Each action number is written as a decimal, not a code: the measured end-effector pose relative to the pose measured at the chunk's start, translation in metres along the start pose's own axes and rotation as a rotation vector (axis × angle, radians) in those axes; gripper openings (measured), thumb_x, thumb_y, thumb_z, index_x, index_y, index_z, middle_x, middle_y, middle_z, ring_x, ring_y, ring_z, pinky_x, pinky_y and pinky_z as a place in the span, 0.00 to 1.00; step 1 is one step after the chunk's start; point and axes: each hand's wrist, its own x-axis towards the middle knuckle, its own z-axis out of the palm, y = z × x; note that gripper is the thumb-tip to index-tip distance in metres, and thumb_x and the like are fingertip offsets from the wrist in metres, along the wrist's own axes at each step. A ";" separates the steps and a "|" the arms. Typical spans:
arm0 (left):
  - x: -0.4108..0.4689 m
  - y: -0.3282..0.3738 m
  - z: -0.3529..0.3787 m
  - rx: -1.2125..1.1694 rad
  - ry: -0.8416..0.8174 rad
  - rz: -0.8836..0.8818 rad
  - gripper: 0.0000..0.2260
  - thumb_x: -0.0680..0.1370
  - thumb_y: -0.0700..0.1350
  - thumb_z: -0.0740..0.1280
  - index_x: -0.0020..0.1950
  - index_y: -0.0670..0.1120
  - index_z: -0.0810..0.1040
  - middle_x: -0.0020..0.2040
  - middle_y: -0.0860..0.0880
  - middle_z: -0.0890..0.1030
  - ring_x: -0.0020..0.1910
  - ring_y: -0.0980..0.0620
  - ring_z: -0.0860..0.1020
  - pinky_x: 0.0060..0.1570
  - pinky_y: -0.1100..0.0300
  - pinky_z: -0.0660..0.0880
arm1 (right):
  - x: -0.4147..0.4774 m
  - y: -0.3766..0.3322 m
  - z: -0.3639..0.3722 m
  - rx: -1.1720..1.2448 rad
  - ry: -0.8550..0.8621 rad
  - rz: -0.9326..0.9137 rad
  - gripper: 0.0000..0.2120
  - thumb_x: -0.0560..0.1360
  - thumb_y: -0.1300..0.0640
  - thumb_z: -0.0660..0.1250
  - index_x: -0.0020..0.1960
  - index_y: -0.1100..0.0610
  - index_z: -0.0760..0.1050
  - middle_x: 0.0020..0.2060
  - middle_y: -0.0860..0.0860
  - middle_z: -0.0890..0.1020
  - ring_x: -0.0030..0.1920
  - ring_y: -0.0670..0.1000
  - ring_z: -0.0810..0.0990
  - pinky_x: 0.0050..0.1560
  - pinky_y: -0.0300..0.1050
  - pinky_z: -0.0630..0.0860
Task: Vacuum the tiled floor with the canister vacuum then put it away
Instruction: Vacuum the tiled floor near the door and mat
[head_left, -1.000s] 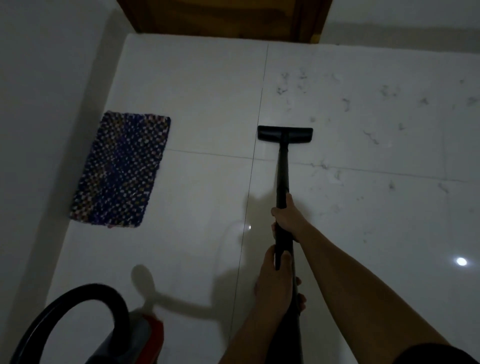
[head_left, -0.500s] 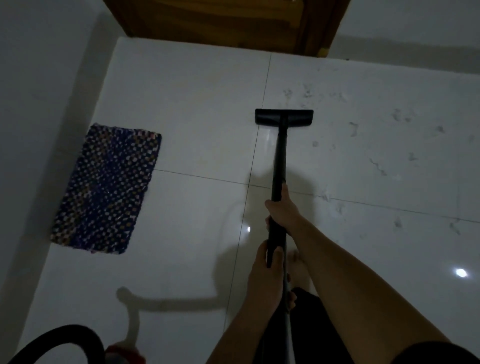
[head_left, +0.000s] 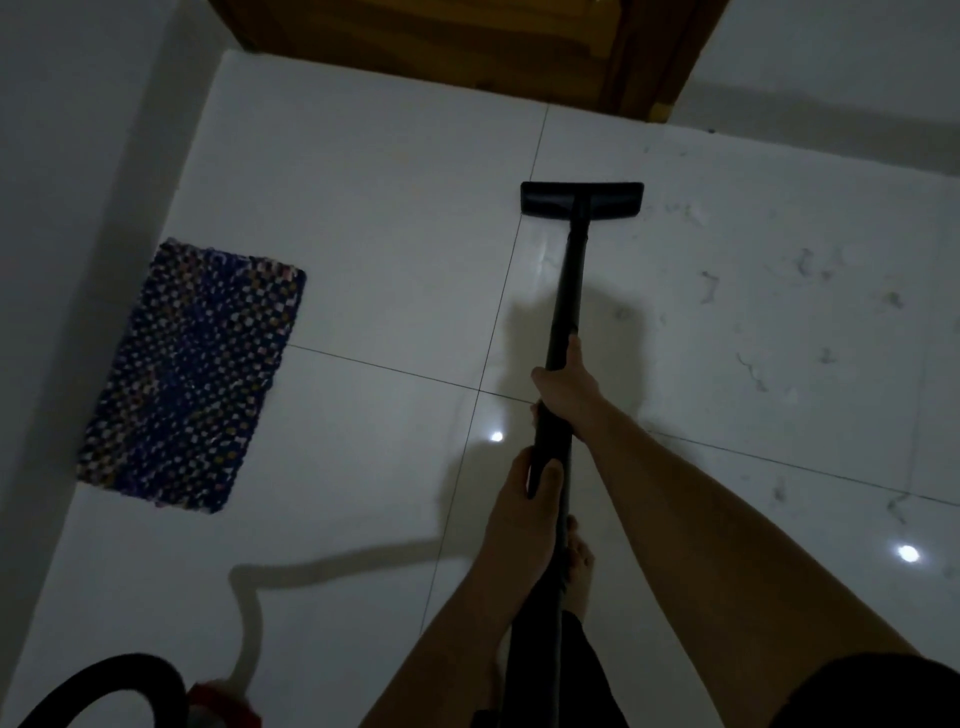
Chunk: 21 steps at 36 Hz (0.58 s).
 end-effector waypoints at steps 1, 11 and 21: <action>0.002 0.005 0.002 0.006 -0.001 0.001 0.11 0.81 0.51 0.56 0.62 0.53 0.69 0.34 0.47 0.75 0.24 0.54 0.73 0.26 0.60 0.71 | 0.003 -0.004 -0.003 -0.005 0.003 0.000 0.37 0.79 0.60 0.59 0.77 0.41 0.40 0.60 0.64 0.76 0.28 0.51 0.75 0.22 0.38 0.72; 0.021 0.055 0.030 -0.030 -0.041 -0.029 0.12 0.81 0.50 0.56 0.65 0.52 0.67 0.33 0.46 0.74 0.17 0.55 0.70 0.19 0.65 0.70 | 0.022 -0.039 -0.041 0.026 0.058 -0.021 0.36 0.79 0.60 0.58 0.78 0.42 0.43 0.61 0.63 0.76 0.30 0.51 0.75 0.24 0.40 0.72; 0.044 0.091 0.062 0.003 -0.073 -0.015 0.13 0.81 0.52 0.56 0.64 0.52 0.68 0.35 0.45 0.75 0.21 0.51 0.72 0.20 0.63 0.70 | 0.040 -0.061 -0.087 0.027 0.142 -0.066 0.35 0.79 0.60 0.59 0.78 0.44 0.44 0.59 0.61 0.76 0.30 0.50 0.75 0.24 0.39 0.73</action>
